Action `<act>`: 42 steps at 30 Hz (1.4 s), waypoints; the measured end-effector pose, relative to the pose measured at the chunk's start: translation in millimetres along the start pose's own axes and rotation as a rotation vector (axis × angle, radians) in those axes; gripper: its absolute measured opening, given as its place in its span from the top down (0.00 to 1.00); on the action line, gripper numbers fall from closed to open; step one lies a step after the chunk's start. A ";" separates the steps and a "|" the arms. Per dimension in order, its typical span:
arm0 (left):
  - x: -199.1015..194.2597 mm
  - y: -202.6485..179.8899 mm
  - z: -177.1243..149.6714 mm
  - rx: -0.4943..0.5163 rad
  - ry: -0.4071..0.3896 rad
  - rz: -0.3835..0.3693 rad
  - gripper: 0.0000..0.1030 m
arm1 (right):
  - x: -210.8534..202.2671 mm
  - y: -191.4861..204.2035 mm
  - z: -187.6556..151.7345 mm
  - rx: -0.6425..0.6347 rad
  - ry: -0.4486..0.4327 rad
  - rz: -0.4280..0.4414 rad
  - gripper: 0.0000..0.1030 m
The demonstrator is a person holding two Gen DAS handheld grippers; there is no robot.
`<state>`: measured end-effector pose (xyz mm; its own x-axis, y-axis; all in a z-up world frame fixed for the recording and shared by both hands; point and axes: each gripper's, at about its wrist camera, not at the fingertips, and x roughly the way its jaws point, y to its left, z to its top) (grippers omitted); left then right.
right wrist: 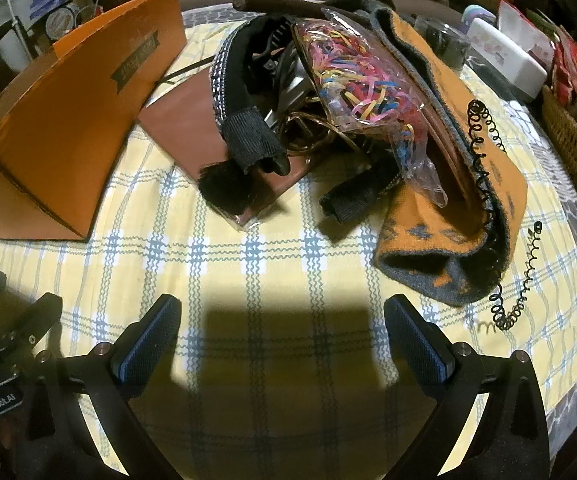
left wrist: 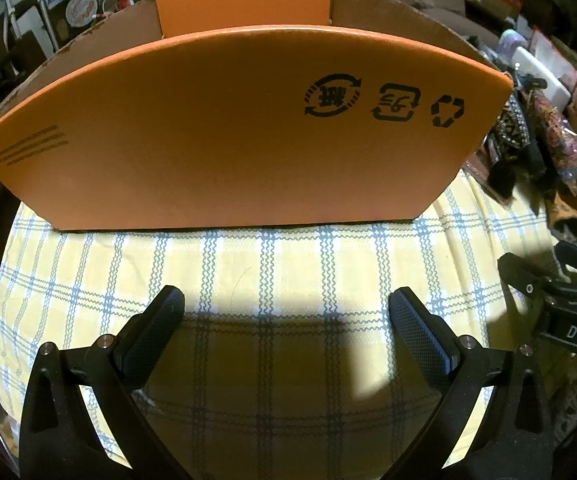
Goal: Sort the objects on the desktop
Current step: 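Move both tools toward the pile of items beside the orange box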
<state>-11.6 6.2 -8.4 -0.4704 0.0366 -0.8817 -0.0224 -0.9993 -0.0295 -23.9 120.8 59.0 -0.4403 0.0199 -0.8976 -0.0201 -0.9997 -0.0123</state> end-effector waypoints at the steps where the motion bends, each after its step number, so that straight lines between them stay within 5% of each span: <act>1: 0.1 0.2 0.0 0.000 0.002 0.000 0.00 | 0.1 -0.4 0.1 -0.003 0.005 0.001 0.00; 16: -12.4 8.3 -7.6 -0.047 -0.015 -0.012 0.00 | -3.6 -11.0 10.3 -0.038 0.047 0.020 0.00; 28: -76.8 -2.8 -3.5 0.041 -0.221 0.012 0.00 | -53.1 -11.9 12.4 -0.060 -0.078 0.044 0.00; 42: -107.6 -19.8 27.2 0.059 -0.260 -0.038 0.00 | -91.3 -18.0 29.7 -0.049 -0.153 0.033 0.00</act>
<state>15.5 22.3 99.8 -0.6791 0.0817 -0.7295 -0.0922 -0.9954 -0.0256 -10.0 137.4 154.3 -0.5719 -0.0149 -0.8202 0.0384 -0.9992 -0.0087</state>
